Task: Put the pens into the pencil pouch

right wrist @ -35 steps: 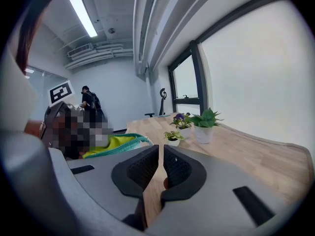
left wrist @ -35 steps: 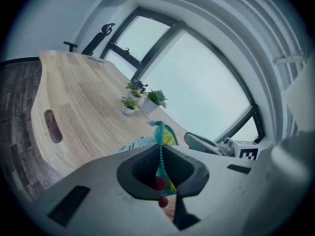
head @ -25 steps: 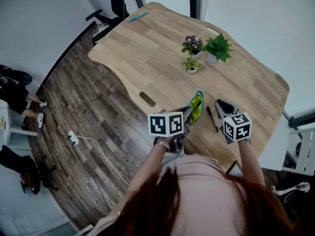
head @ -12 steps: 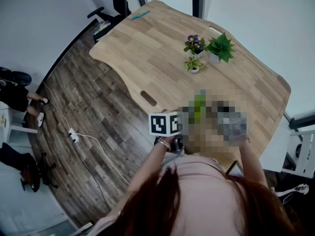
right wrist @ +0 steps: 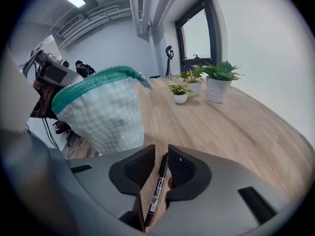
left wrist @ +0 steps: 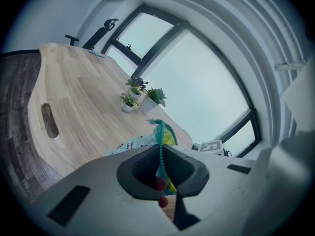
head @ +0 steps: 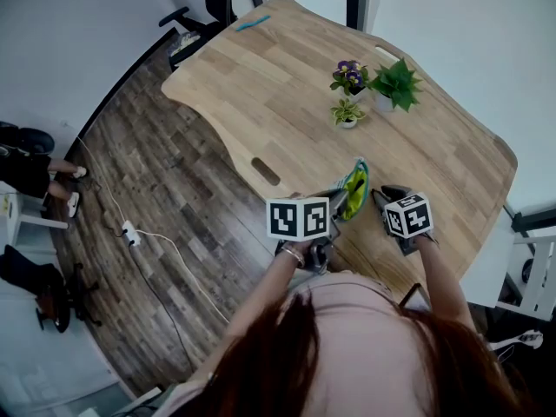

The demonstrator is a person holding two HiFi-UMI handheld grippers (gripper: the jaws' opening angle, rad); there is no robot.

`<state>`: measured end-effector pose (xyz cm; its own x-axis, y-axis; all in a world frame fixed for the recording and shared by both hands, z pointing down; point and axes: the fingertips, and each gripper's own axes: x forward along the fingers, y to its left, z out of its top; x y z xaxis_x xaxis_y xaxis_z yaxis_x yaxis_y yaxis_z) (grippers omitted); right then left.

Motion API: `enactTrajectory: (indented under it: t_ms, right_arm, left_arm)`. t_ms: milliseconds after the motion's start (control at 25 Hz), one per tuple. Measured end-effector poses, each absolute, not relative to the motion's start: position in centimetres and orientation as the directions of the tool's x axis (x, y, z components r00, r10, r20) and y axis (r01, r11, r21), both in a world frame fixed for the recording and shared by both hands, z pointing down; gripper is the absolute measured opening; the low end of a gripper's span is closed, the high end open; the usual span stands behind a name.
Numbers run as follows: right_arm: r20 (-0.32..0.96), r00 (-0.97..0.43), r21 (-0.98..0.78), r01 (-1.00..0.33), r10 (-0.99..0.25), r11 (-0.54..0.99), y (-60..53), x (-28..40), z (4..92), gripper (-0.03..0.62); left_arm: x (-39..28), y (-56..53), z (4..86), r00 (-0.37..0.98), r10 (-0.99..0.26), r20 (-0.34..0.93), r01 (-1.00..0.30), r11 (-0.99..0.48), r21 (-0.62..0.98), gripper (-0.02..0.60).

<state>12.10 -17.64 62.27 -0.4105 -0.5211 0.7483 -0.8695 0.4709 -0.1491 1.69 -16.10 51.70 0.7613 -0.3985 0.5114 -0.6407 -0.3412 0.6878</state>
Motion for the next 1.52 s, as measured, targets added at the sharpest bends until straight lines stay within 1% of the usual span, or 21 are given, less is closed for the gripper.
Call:
enactTrajectory:
  t_ms: [400,520,840,920,1080,1520]
  right_arm:
    - [0.817,-0.397,-0.179,-0.864,-0.417,0.471,-16.8,12.0,65.0,0.081]
    - [0.833,-0.401,-0.211,-0.867,-0.38,0.452,-16.8,11.9,65.6,0.1]
    - [0.88,-0.364,-0.217,-0.879,-0.304,0.424,-16.9,12.1,67.2,0.11]
    - [0.889,-0.345,-0.202,-0.886,-0.302,0.417,-17.0,12.2,67.3,0.103]
    - [0.897,-0.308,-0.161,-0.896,-0.318,0.413,-17.2,12.7,67.4,0.055]
    - [0.878,-0.316,-0.177,-0.913,-0.36,0.368,-17.0,12.6,67.1,0.051]
  left_arm:
    - [1.4,-16.0,52.0,0.752,-0.406,0.52,-0.651,-0.333,0.682,0.012]
    - [1.4,-16.0,52.1,0.75,-0.406,0.522,-0.653,-0.333,0.68,0.012]
    - [1.1,-16.0,52.2,0.747,-0.409,0.525,-0.656,-0.322,0.683,0.012]
    - [1.2,-16.0,52.2,0.748,-0.407,0.524,-0.655,-0.325,0.682,0.012]
    - [1.1,-16.0,52.3,0.746,-0.407,0.527,-0.658,-0.323,0.68,0.012]
    - [0.9,-16.0,52.3,0.743,-0.413,0.526,-0.659,-0.321,0.68,0.012]
